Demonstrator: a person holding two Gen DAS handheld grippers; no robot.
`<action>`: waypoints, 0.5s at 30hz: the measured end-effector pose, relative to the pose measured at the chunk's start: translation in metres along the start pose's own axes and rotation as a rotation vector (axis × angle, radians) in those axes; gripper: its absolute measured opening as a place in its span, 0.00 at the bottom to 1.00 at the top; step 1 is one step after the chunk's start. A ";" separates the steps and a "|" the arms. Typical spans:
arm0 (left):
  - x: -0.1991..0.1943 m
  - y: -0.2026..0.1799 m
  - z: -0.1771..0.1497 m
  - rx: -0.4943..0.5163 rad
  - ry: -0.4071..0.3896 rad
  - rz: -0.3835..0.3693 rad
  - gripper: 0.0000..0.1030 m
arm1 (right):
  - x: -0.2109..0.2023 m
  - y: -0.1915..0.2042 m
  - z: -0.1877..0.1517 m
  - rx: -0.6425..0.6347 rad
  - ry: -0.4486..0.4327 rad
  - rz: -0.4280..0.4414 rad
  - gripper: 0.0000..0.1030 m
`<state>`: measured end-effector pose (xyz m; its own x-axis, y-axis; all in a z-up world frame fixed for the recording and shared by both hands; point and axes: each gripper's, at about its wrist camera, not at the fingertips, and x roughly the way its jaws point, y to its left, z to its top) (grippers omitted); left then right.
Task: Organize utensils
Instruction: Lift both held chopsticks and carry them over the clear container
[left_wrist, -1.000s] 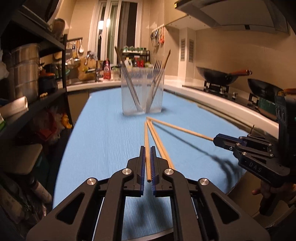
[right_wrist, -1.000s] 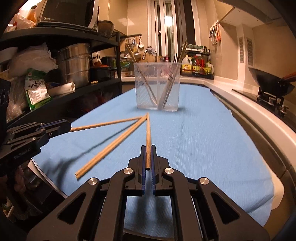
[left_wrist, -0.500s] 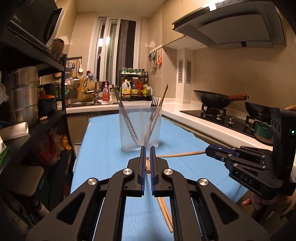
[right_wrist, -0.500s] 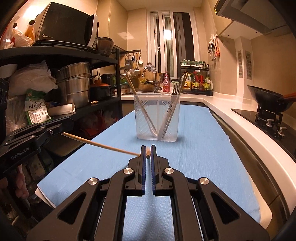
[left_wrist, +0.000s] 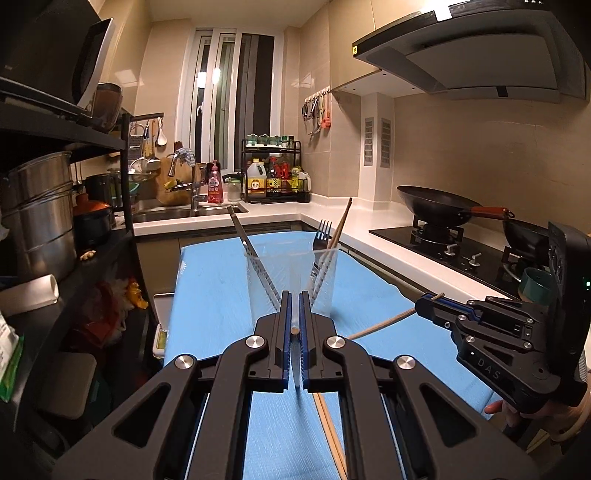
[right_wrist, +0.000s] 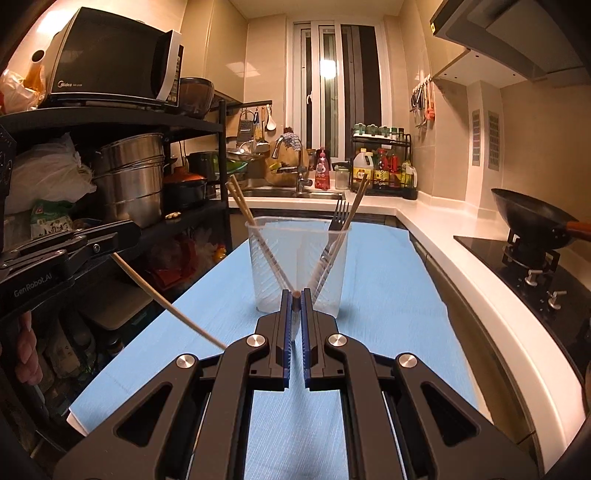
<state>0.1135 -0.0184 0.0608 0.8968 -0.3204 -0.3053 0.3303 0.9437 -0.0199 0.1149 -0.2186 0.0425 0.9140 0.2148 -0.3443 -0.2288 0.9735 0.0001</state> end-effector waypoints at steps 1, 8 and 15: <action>0.002 0.001 0.004 0.002 0.003 0.002 0.04 | 0.000 0.000 0.003 0.000 0.001 -0.002 0.05; 0.009 0.004 0.032 0.007 0.026 -0.009 0.04 | 0.002 -0.006 0.036 -0.014 -0.023 -0.015 0.05; 0.016 0.007 0.063 0.007 0.026 -0.019 0.04 | 0.003 -0.015 0.063 -0.034 -0.042 -0.020 0.05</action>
<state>0.1489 -0.0217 0.1159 0.8823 -0.3360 -0.3297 0.3495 0.9368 -0.0195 0.1425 -0.2273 0.1007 0.9317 0.1992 -0.3038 -0.2210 0.9745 -0.0388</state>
